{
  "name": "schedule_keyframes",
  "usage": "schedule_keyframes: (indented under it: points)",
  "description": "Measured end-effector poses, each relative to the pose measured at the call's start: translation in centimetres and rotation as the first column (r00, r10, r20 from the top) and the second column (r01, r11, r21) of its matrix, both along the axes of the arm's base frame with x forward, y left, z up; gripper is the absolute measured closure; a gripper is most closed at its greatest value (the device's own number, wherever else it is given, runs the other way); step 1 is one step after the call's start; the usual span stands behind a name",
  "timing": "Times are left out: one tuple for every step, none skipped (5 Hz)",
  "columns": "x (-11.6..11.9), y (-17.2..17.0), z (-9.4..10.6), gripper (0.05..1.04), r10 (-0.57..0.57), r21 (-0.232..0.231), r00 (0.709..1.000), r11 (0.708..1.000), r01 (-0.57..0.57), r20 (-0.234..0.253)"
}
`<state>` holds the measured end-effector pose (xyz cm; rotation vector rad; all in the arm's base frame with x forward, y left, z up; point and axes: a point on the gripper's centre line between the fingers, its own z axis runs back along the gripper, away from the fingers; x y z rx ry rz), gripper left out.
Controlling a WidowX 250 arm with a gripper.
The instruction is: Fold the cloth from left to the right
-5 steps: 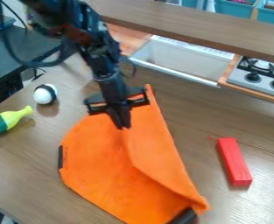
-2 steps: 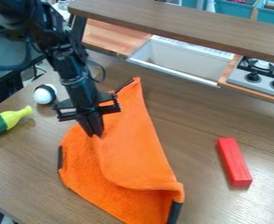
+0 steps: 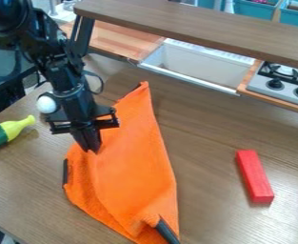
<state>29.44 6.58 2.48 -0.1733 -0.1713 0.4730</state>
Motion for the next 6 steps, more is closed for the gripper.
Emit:
schedule_keyframes:
  points:
    - [-0.2,0.5,0.1,1.032,0.012,0.010,1.000,1.000,-0.012,-0.004]
    - [-0.7,1.0,0.0,1.032,0.036,0.007,0.999,0.999,-0.036,-0.034]
    - [-1.1,1.4,0.0,1.014,0.057,0.019,0.997,0.998,-0.056,-0.055]
    - [-1.5,2.5,0.4,0.870,0.139,0.092,0.983,0.987,-0.129,-0.121]
    - [-1.9,2.4,0.5,0.583,0.186,0.190,0.969,0.970,-0.154,-0.166]
    - [-2.3,3.1,1.0,0.312,0.283,0.267,0.939,0.937,-0.227,-0.194]
